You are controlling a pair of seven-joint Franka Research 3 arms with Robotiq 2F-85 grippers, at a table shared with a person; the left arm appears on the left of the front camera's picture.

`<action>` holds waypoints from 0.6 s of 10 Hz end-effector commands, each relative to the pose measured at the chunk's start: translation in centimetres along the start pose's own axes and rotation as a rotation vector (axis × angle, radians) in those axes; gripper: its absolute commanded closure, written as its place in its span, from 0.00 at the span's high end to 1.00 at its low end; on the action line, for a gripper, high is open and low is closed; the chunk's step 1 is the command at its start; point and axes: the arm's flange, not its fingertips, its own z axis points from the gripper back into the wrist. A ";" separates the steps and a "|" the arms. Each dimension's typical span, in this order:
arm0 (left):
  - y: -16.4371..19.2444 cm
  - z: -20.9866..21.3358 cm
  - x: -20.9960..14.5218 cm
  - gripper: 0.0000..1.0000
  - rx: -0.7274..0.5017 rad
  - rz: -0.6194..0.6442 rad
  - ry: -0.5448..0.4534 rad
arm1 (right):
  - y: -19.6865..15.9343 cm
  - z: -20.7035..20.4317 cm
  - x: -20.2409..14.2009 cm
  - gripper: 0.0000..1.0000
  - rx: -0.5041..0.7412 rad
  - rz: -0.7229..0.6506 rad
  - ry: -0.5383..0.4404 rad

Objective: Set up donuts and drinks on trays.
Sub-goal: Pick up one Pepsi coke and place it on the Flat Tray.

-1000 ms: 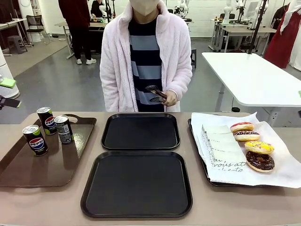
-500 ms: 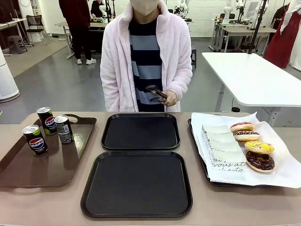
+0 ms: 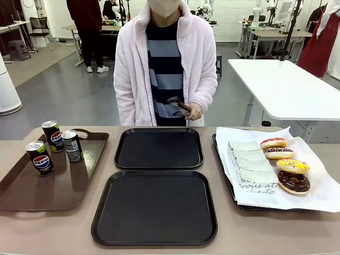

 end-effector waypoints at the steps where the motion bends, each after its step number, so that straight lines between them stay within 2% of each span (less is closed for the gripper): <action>1: -0.1 -0.1 -0.2 1.00 -0.018 -0.009 -0.004 | -0.4 -0.2 -0.2 1.00 0.009 -0.024 0.007; 6: -0.1 -0.1 -0.2 1.00 -0.018 -0.009 -0.004 | -0.4 -0.2 -0.2 1.00 0.009 -0.024 0.007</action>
